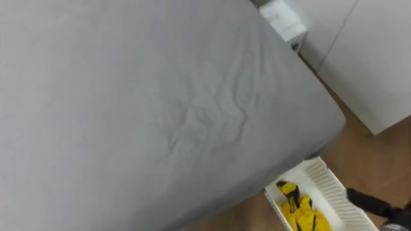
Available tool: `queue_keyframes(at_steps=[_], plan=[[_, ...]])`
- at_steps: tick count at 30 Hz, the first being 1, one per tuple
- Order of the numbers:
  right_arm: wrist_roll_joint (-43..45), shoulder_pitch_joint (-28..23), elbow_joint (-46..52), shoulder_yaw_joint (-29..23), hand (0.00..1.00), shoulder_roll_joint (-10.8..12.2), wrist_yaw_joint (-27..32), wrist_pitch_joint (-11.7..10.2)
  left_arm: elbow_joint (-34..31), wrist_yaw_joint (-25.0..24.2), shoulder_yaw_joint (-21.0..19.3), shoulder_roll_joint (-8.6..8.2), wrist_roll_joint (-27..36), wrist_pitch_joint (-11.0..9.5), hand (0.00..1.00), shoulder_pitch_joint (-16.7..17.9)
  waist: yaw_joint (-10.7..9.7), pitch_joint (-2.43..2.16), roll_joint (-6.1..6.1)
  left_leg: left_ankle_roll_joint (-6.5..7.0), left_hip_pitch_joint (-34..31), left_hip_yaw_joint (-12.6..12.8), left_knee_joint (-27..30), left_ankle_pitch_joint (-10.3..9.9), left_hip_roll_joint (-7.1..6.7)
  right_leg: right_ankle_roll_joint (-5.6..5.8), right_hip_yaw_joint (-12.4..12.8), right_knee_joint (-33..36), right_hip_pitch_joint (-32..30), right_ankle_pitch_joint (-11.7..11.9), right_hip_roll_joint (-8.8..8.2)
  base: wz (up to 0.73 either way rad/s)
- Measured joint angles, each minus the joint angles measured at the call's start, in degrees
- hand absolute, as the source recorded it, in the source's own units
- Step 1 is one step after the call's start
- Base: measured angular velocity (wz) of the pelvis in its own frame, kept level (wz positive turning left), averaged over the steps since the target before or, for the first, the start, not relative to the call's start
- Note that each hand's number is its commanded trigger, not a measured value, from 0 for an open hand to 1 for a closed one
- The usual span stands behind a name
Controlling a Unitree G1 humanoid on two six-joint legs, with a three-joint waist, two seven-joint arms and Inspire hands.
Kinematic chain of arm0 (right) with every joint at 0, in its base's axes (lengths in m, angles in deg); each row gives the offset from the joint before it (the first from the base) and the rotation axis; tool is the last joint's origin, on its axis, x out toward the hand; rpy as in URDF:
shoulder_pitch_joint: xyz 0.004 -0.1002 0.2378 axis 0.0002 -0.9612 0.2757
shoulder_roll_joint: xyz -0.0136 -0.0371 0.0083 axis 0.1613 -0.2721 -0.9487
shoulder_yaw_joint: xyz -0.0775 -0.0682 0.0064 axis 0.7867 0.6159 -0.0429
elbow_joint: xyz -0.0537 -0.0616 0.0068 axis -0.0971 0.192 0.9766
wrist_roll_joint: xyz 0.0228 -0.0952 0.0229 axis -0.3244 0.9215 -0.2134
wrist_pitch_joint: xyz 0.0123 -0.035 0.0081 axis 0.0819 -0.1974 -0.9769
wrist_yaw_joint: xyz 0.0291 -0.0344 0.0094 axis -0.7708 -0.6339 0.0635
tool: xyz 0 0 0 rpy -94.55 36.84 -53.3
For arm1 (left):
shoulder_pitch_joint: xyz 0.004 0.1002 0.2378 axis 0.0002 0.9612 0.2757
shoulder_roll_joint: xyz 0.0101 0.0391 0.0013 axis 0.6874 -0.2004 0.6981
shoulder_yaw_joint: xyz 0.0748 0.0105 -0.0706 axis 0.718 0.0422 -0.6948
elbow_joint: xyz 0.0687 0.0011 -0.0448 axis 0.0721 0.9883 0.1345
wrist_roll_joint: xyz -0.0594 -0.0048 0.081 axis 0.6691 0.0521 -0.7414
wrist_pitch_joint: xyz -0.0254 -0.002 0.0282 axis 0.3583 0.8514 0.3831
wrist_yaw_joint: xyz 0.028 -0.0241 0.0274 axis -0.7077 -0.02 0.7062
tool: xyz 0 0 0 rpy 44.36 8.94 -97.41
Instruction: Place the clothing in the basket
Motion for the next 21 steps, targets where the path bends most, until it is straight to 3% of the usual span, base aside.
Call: queue_keyframes(at_steps=[7, 11, 15, 17, 21], plan=[[0.2, -2.7, -2.9, 9.9, 0.00, 5.8, -4.8, 1.3, -1.8, -0.1, -1.7, -0.28, -5.6, -1.1, 0.00, -0.6, 3.6, -0.94, -2.29, -0.42, 3.0, -4.0, -0.4, 0.3, -0.66, -0.33, -5.6, -3.8, 6.8, 0.8, -0.33, 0.39], [1.0, -3.1, -5.1, 11.9, 0.00, 9.5, -8.5, 3.3, -1.9, 0.0, -2.7, -1.93, -5.6, -3.1, 0.00, -0.6, 5.3, -1.32, -3.84, -0.44, 5.9, -6.7, -1.0, 0.3, -1.62, -0.19, -9.1, -4.9, 11.4, 0.5, -1.00, 0.47], [0.7, -4.9, -5.2, 13.4, 0.00, 10.4, -9.9, 4.5, -2.0, 0.4, -4.3, -4.19, -5.7, -5.1, 0.00, -0.6, 6.2, -1.52, -5.37, -0.38, 6.3, -9.0, -1.0, 0.3, -2.60, 0.17, -12.3, -5.6, 13.5, 0.2, -1.69, 0.32], [0.7, -5.4, -6.1, 14.0, 0.00, 10.5, -11.1, 4.6, -1.8, 1.3, -5.0, -4.65, -5.7, -5.5, 0.00, -0.4, 6.9, -1.47, -5.90, -0.37, 7.3, -9.5, -1.5, 0.3, -2.91, 0.38, -12.4, -5.7, 14.4, -0.1, -1.82, 0.13], [3.9, -5.9, -6.9, 15.0, 0.00, 11.0, -11.8, 5.8, -1.7, 0.9, -6.1, -5.42, -7.2, -6.2, 0.00, -0.3, 7.6, -1.38, -6.16, -0.18, 8.1, -11.1, -1.7, 0.1, -3.66, 0.66, -13.6, -6.5, 16.2, -0.4, -2.16, 0.16]])
